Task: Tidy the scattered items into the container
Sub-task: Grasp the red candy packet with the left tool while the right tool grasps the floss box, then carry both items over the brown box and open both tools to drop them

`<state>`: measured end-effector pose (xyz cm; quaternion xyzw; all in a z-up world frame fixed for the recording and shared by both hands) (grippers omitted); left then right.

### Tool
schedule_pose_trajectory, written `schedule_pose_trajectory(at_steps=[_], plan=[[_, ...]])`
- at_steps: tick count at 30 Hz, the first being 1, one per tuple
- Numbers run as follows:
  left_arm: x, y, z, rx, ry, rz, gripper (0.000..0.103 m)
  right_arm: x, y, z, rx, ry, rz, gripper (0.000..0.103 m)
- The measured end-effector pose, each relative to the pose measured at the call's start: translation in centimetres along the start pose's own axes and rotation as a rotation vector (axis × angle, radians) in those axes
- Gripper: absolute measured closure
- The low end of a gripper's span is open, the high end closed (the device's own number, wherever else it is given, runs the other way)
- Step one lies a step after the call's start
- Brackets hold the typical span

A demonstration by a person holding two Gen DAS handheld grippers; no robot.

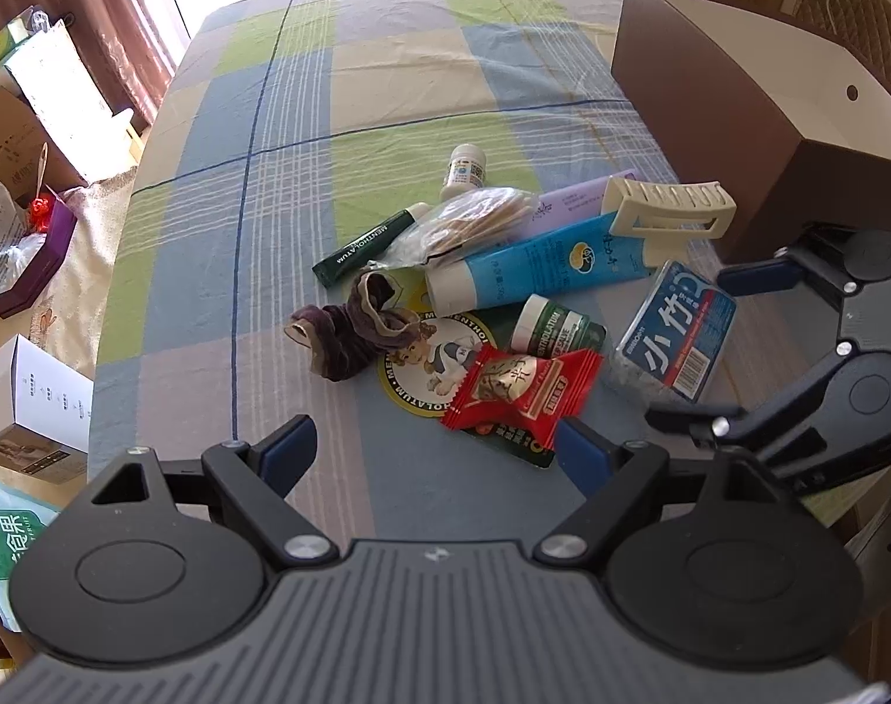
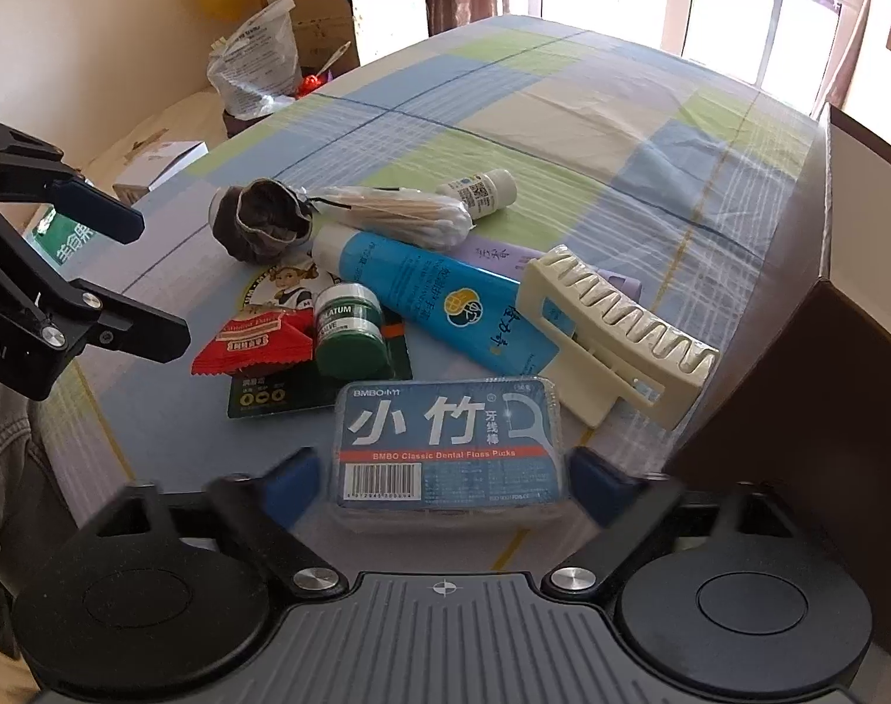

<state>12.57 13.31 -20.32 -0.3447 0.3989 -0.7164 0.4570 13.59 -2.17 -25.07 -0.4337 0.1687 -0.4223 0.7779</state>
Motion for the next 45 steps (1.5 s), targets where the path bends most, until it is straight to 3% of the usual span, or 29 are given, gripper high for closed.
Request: schedule_pose_trajectory(at_steps=[14,17,19,25,31,37,45], plan=[[3.5,3.0,0.9,-0.009,0.192,-0.083,0.026,3.3,-2.8,-3.8,-0.062,0.100,-0.063,0.015],[3.9,4.6,1.0,-0.034,0.227,-0.078,0.041,3.7,-3.2,-4.1,-0.071,0.125,-0.066,0.015],[3.9,5.3,0.8,-0.049,0.238,-0.070,0.064,3.9,-3.5,-4.3,-0.075,0.134,-0.067,0.015],[3.6,4.1,0.7,-0.011,0.243,-0.032,0.077,4.2,-5.4,-4.2,-0.041,0.146,-0.050,0.015],[4.9,-0.2,2.4,0.073,0.267,-0.041,0.077,4.7,-8.7,-3.2,0.043,0.165,-0.031,0.015],[8.0,-3.3,5.8,0.159,0.304,-0.101,0.077,6.6,-12.7,-1.4,0.157,0.183,-0.039,0.015],[14.1,-5.1,11.6,0.255,0.388,-0.219,0.077,14.2,-18.0,0.3,0.277,0.265,-0.154,0.015]])
Point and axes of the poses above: each gripper's, at about its wrist camera, not at the fingertips, and y roughly the way its jaws point, x to its right, z to its top, the point moved 6 cm from there along y, roughly the way its jaws point, and after that the axes turned 12 degrees about -z, right-handed, at the moved point
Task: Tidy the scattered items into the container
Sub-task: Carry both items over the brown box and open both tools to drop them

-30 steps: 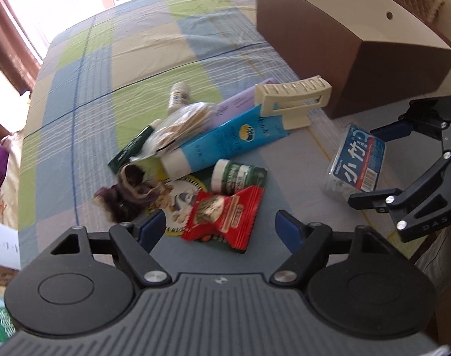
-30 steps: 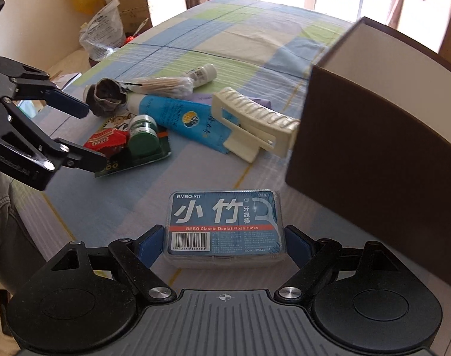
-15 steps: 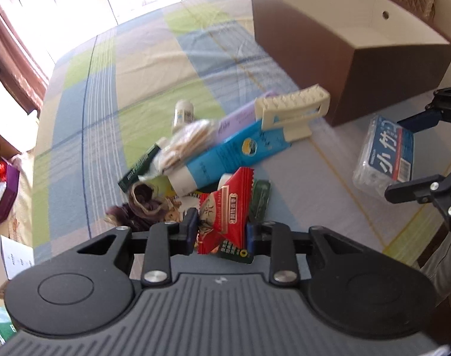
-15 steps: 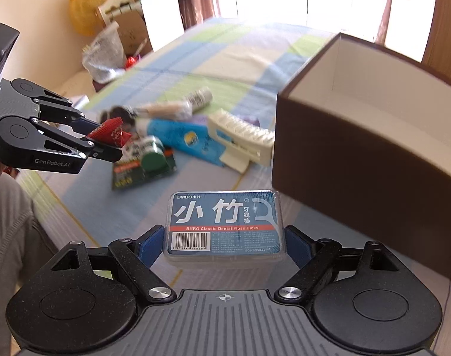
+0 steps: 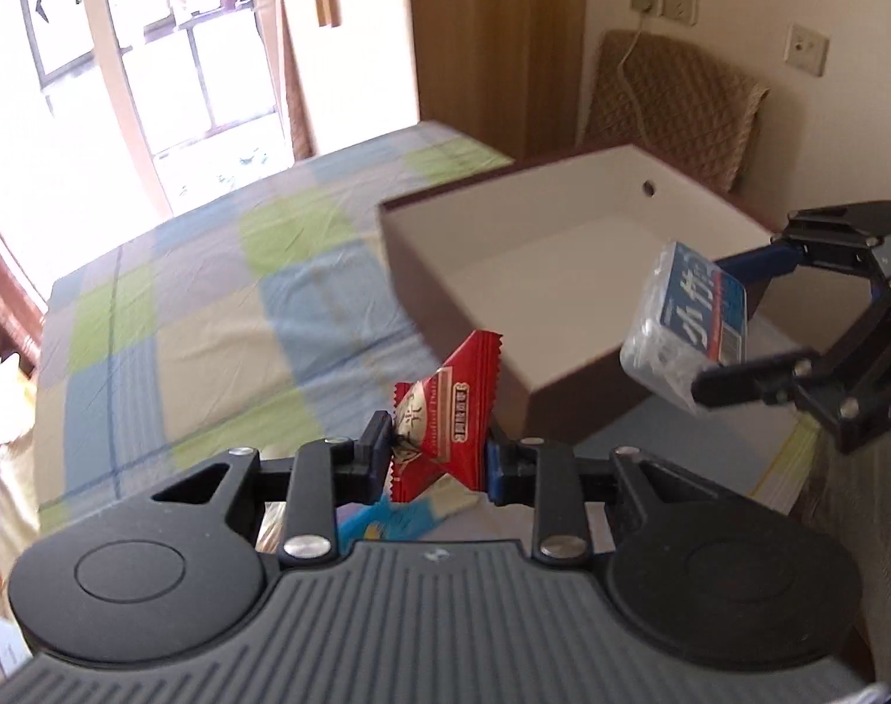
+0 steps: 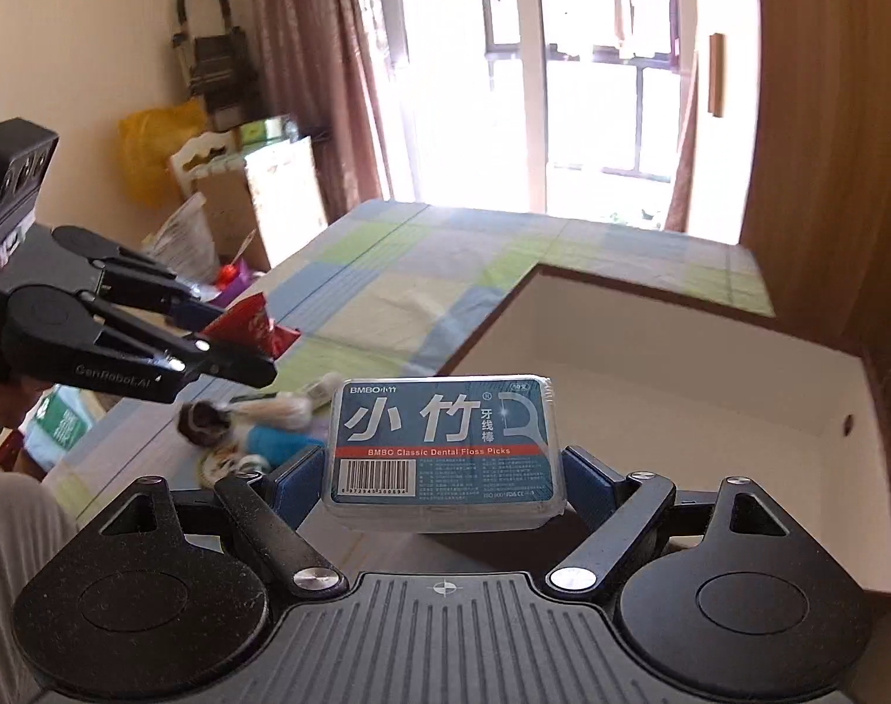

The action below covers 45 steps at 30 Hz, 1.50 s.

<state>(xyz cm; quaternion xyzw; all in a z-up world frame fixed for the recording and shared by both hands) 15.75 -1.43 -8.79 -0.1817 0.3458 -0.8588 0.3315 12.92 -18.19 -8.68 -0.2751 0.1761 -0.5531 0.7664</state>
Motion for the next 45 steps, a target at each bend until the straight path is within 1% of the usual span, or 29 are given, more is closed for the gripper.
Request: schedule_pose_trajectory(at_steps=[4,7,9,13,18,22,27,33,35,38,39,40,42,45], plan=[[1.5,2.7,3.1,0.012,0.028,-0.064,0.077,4.9,-0.2,1.8,0.019,0.034,-0.090,0.015],[2.4,5.2,4.9,0.002,0.025,-0.111,0.077,7.8,0.2,2.4,0.011,0.049,-0.134,0.015],[3.2,7.0,5.8,-0.012,0.030,-0.130,0.077,9.3,0.4,2.5,0.000,0.048,-0.156,0.015],[4.1,10.2,6.9,-0.043,0.026,-0.144,0.077,11.5,1.7,1.6,-0.049,0.043,-0.189,0.015],[3.8,14.4,7.1,-0.102,-0.023,-0.122,0.077,13.6,4.9,-0.2,-0.134,0.096,-0.215,0.015],[3.5,17.4,6.3,-0.166,-0.086,-0.121,0.077,14.1,7.7,-2.3,-0.239,0.133,-0.239,0.015],[3.0,19.6,5.6,-0.239,-0.153,-0.130,0.077,14.4,10.2,-4.2,-0.350,0.159,-0.254,0.015],[2.9,21.2,5.2,-0.303,-0.173,-0.128,0.076,15.2,11.3,-4.5,-0.400,0.154,-0.248,0.015],[2.8,21.8,4.8,-0.334,-0.184,-0.117,0.076,15.5,11.4,-4.5,-0.409,0.151,-0.241,0.015],[3.0,22.3,4.4,-0.370,-0.175,-0.092,0.076,15.7,11.5,-4.5,-0.428,0.146,-0.229,0.015],[3.1,22.4,4.3,-0.377,-0.165,-0.087,0.073,15.5,11.6,-4.5,-0.439,0.144,-0.223,0.015],[3.3,22.5,4.3,-0.384,-0.156,-0.085,0.065,15.4,11.7,-4.5,-0.450,0.140,-0.219,0.015],[3.5,22.5,4.1,-0.385,-0.146,-0.080,0.058,15.4,11.6,-4.5,-0.467,0.130,-0.213,0.015],[3.5,22.3,4.0,-0.384,-0.151,-0.087,0.053,15.5,11.7,-4.2,-0.478,0.115,-0.223,0.015]])
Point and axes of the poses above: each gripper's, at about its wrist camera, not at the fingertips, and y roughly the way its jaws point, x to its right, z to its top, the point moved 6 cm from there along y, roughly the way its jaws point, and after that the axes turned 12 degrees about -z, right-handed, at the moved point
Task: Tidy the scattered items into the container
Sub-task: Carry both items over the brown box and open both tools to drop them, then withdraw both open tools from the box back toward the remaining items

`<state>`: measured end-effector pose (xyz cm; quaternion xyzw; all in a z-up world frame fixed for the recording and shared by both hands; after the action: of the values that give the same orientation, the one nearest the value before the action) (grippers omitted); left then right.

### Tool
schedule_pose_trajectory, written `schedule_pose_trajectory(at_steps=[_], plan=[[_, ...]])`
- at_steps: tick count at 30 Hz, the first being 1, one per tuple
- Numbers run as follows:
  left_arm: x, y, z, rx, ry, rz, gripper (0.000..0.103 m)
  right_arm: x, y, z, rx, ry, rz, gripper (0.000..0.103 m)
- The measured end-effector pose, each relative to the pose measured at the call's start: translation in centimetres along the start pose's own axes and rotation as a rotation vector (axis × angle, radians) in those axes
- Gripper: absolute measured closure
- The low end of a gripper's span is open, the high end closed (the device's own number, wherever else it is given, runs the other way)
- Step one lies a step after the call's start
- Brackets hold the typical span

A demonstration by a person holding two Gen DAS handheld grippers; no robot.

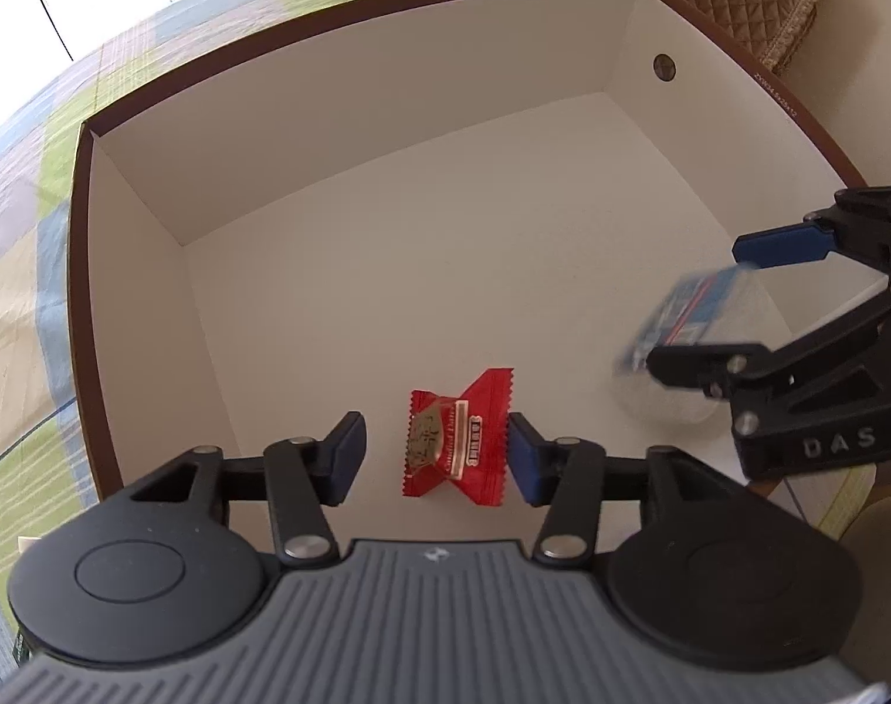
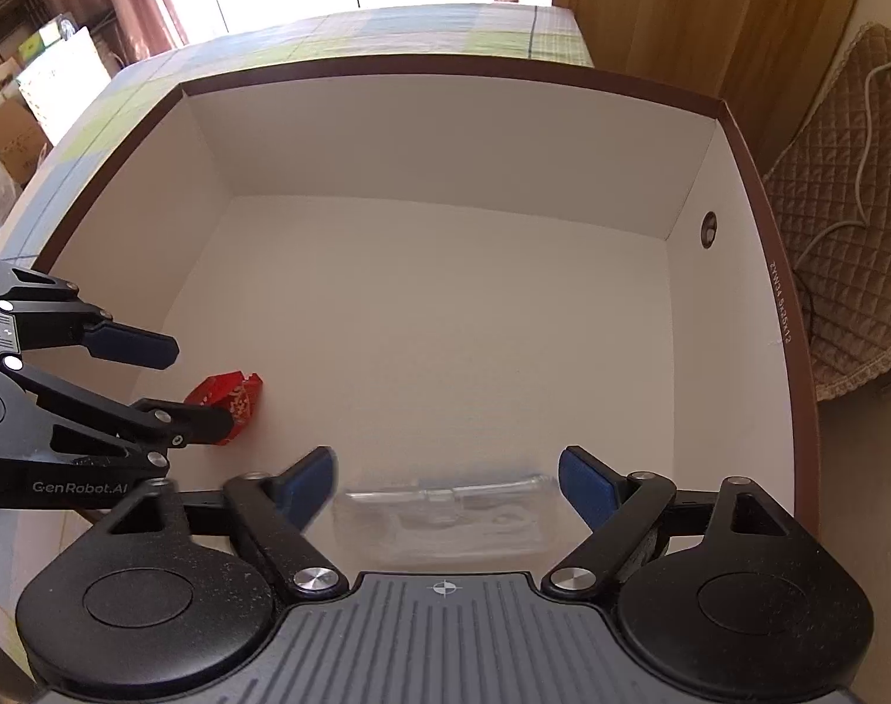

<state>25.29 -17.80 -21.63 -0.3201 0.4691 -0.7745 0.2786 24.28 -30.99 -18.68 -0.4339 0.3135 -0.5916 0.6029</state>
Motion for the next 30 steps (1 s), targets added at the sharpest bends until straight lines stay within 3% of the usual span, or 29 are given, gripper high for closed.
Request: schedule_pose_trajectory(at_steps=[16,30], plan=[[0.2,-2.9,-0.3,0.054,-0.035,-0.067,0.052,2.6,-2.6,-0.6,-0.016,0.028,-0.013,0.014],[0.9,-3.5,-0.8,0.056,-0.041,-0.041,0.052,2.2,-3.2,-0.6,-0.035,0.037,-0.014,0.014]])
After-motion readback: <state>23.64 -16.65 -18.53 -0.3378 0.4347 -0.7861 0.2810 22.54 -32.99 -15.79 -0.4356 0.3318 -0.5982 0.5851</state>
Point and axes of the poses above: each gripper's, at about its wrist camera, not at the fingertips, and y roughly the way its jaws point, x to its right, z to its top, the point moved 6 cm from there along y, roughly the way its jaws point, and after that the axes turned 12 degrees about -z, right-handed, at the moved point
